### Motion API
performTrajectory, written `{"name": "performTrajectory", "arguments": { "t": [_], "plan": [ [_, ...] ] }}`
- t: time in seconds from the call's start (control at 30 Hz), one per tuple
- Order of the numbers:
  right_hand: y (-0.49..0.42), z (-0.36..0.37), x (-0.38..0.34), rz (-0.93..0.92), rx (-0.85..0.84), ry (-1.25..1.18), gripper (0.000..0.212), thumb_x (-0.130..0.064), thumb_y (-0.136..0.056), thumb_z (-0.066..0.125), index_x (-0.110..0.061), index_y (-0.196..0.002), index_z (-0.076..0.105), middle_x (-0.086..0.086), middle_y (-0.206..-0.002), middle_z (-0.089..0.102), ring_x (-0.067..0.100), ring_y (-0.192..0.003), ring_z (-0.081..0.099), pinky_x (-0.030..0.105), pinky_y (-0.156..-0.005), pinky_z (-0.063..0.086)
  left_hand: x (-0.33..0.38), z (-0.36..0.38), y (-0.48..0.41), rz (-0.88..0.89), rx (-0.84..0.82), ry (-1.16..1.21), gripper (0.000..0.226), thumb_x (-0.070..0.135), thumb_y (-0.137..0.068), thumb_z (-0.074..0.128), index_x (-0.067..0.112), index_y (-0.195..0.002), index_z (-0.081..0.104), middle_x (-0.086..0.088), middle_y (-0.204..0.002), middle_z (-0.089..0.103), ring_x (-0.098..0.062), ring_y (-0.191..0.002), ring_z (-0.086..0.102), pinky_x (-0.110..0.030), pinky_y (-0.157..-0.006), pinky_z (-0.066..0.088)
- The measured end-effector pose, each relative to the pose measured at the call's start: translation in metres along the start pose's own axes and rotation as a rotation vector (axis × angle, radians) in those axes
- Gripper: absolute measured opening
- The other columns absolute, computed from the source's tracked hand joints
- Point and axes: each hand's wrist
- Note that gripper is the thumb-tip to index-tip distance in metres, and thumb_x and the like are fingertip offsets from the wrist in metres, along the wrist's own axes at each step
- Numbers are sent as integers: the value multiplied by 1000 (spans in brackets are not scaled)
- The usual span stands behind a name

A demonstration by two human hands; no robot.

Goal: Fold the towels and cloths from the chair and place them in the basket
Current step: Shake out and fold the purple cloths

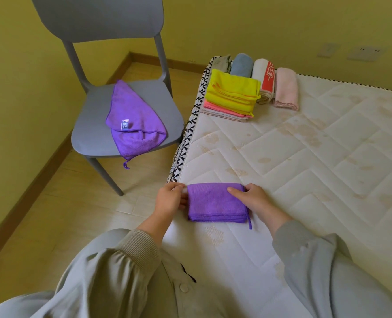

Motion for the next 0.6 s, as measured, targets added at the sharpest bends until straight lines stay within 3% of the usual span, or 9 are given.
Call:
{"name": "performTrajectory", "arguments": {
  "t": [0.13,0.27,0.47,0.6],
  "plan": [
    [-11,0,2,21,-56,-2,38,-47,-73,75,-14,-87,62,6,-93,68,25,-87,66,35,-77,55,11,-1,-3,-138,-50,131,8,13,-94,52,9,-92,58,-8,-64,62,-23,-58,61,-28,-56,51],
    [-16,0,5,14,-89,-23,34,-45,-73,77,-16,-86,64,8,-96,69,26,-89,67,41,-86,55,17,0,-8,-220,-60,107,11,18,-92,57,8,-96,57,-11,-68,64,-23,-61,63,-28,-55,51],
    [-14,4,9,-26,-63,-16,28,-37,-76,77,-14,-90,69,7,-95,70,25,-89,67,37,-84,56,21,13,-8,-247,-44,93,14,17,-85,70,7,-86,61,-9,-72,59,-19,-59,57,-22,-45,49],
    [-15,7,9,-41,-29,19,31,-36,-76,77,-11,-93,70,7,-94,70,24,-88,66,34,-80,56,15,24,-11,-215,4,130,13,7,-79,74,6,-90,67,-7,-73,58,-16,-60,51,-23,-50,45]
  ]
}}
Point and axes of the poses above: each hand's wrist, its own y-axis away from the middle knuckle, its own z-axis out of the palm, x = y × z
